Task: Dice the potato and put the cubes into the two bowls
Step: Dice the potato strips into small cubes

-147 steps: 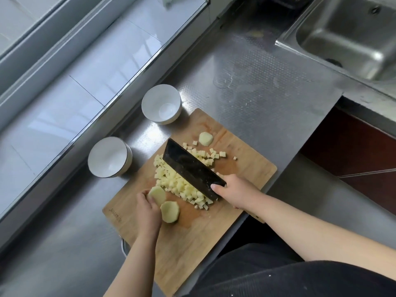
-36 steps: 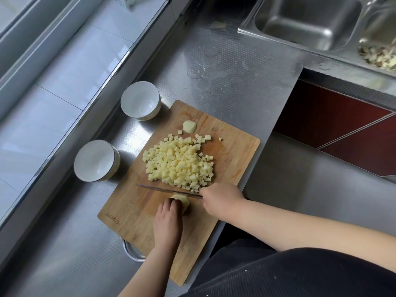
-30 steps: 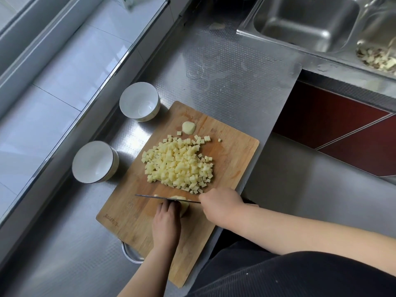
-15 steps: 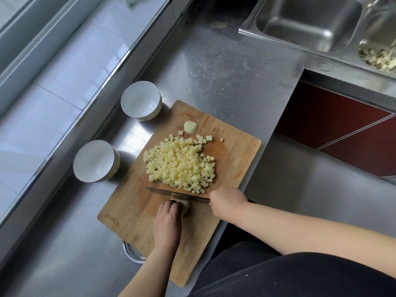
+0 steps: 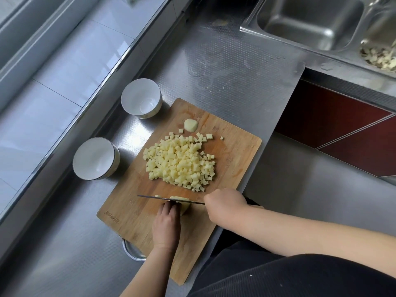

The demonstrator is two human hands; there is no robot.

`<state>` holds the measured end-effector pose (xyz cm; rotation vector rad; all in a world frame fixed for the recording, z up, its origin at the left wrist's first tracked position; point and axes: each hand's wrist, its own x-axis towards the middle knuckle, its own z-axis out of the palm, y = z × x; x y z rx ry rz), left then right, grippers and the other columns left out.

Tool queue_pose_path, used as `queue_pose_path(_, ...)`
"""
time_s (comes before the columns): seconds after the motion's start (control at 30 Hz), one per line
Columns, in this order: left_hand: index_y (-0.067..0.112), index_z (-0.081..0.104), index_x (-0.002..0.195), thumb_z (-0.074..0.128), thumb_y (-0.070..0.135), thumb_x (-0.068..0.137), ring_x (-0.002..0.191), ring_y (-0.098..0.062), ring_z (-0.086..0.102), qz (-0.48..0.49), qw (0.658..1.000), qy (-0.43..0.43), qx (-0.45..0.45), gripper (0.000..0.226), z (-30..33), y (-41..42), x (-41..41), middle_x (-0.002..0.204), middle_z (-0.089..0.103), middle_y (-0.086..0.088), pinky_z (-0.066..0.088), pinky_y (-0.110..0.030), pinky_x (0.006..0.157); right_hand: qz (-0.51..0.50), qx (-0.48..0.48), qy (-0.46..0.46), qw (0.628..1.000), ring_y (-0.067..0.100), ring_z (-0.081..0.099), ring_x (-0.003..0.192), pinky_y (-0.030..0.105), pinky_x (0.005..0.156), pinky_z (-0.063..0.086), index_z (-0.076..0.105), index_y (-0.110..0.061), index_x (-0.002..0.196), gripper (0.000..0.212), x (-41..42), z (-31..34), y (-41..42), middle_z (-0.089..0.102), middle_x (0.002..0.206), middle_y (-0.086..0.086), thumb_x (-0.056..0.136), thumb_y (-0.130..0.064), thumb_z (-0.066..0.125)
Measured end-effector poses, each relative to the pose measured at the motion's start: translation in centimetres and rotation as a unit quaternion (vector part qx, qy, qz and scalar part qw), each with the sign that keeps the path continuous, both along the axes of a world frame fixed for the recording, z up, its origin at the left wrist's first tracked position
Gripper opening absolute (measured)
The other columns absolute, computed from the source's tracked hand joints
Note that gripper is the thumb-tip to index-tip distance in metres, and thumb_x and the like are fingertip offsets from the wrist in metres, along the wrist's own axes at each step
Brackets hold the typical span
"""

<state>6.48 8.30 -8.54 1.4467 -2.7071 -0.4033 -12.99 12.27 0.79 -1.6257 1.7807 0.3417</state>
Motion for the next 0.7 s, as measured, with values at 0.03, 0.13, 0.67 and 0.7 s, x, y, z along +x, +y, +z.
queue_pose_path(0.03, 0.002, 0.073, 0.086, 0.084, -0.012, 0.054, 0.072, -0.036, 0.064, 0.0, 1.0, -0.005, -0.002, 0.036, 0.0, 0.1, -0.1, 0.088, 0.068, -0.015, 0.051, -0.035, 0.048, -0.001, 0.006, 0.003, 1.0, 0.026, 0.047, 0.073, 0.027, 0.048, 0.03, 0.062, -0.008, 0.101, 0.023, 0.0, 0.1, -0.1, 0.049, 0.074, 0.004, 0.09, 0.002, 0.045)
queue_pose_path(0.13, 0.002, 0.073, 0.086, 0.084, -0.013, 0.053, 0.072, -0.036, 0.064, 0.0, 1.0, -0.006, -0.006, 0.038, -0.2, 0.1, 0.0, 0.089, 0.068, -0.015, 0.051, -0.035, 0.047, -0.004, 0.024, 0.01, 1.0, 0.029, 0.057, 0.084, 0.031, 0.058, 0.039, 0.062, -0.008, 0.103, 0.024, 0.1, 0.2, -0.3, 0.062, 0.096, 0.009, 0.09, 0.004, 0.046)
queue_pose_path(0.67, 0.009, 0.071, 0.087, 0.081, 0.0, 0.069, 0.075, -0.026, 0.061, -0.009, 0.998, 0.055, 0.024, 0.022, 0.4, -0.1, 0.7, 0.088, 0.065, -0.008, 0.053, -0.034, 0.052, -0.107, 0.048, -0.064, 0.991, 0.027, 0.054, 0.077, 0.032, 0.063, 0.044, 0.061, -0.01, 0.103, 0.031, -2.2, -2.4, -0.3, 0.054, 0.085, 0.005, 0.1, -0.036, 0.045)
queue_pose_path(0.7, 0.01, 0.072, 0.088, 0.082, 0.0, 0.068, 0.075, -0.026, 0.06, -0.007, 0.999, 0.047, 0.025, 0.024, 0.3, 0.0, 0.9, 0.088, 0.065, -0.007, 0.052, -0.034, 0.053, -0.099, 0.04, -0.058, 0.993, 0.027, 0.052, 0.075, 0.031, 0.061, 0.042, 0.061, -0.009, 0.102, 0.031, -2.0, -2.1, -0.1, 0.054, 0.085, 0.006, 0.101, -0.035, 0.044)
